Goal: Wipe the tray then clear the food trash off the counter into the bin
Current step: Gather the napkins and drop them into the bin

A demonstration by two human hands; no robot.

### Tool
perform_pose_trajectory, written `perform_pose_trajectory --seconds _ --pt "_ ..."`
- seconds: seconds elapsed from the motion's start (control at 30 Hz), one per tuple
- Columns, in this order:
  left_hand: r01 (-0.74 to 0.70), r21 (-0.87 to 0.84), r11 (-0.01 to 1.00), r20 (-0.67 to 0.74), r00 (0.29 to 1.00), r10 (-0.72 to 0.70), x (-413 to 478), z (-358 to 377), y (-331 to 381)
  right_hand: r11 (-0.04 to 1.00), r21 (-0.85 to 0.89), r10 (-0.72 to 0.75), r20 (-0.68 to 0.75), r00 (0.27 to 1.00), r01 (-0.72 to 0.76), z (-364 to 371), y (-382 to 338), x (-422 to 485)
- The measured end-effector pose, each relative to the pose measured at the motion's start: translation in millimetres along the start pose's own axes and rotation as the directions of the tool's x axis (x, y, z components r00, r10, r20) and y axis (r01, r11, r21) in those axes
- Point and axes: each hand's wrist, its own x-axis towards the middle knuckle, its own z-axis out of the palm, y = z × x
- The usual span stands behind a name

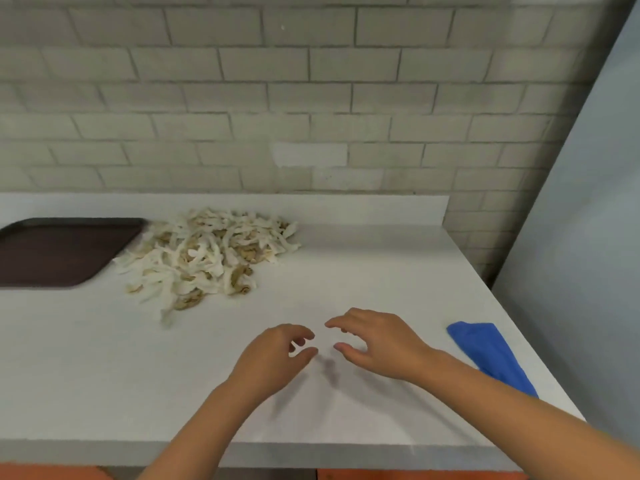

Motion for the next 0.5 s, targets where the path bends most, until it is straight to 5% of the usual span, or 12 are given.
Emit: perform_pose_trajectory --seconds 0.27,0.5 --pt "0.243 0.007 0.970 -0.194 0.952 -0.237 18.1 -75.4 -135.1 0.992 -0.088 -0.084 0.100 0.991 0.093 38.1 -39.2 142.2" --pt "0.287 0.005 0.958 -0.358 0.895 -0.266 43.0 -108.2 -223.2 0.999 -0.017 0.039 0.124 0.991 -0.037 85.6 -70.4 241.9"
